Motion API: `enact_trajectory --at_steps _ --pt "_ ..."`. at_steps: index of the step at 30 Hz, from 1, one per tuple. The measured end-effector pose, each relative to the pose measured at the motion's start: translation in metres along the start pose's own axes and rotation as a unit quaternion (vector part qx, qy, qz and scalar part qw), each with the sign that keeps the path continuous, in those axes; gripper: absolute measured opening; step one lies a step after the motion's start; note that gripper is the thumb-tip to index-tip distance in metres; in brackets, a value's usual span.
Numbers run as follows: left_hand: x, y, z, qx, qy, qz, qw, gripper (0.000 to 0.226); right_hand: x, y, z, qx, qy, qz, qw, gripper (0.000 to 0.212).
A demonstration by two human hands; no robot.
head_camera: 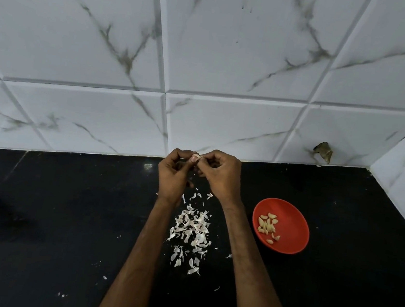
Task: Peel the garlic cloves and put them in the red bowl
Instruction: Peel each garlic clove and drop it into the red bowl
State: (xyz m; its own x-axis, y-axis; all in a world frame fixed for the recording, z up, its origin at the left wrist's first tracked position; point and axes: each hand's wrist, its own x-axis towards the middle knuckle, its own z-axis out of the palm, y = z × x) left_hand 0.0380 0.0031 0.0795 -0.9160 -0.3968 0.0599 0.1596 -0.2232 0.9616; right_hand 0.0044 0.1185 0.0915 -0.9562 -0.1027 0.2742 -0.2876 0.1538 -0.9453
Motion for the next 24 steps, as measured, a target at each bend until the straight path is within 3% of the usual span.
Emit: enact_trajectory --at_steps 6,14,19,24 --pt "0.0 0.004 -0.001 -0.018 -0.014 -0.012 1.0 0.003 0.001 0.002 -0.006 0.074 -0.034 0.019 0.997 0.006" --pt "0.002 0.0 -0.008 0.05 0.007 0.068 0.996 0.014 -0.001 -0.004 0.0 0.186 -0.04 0.102 0.976 0.006" --pt "0.001 0.004 -0.008 0.099 0.005 0.095 0.991 0.009 0.001 -0.006 -0.001 0.118 -0.042 0.078 0.989 0.007" --pt "0.0 -0.006 0.007 0.115 0.04 0.114 0.986 0.011 0.0 -0.008 0.007 0.1 0.005 0.097 0.99 0.009"
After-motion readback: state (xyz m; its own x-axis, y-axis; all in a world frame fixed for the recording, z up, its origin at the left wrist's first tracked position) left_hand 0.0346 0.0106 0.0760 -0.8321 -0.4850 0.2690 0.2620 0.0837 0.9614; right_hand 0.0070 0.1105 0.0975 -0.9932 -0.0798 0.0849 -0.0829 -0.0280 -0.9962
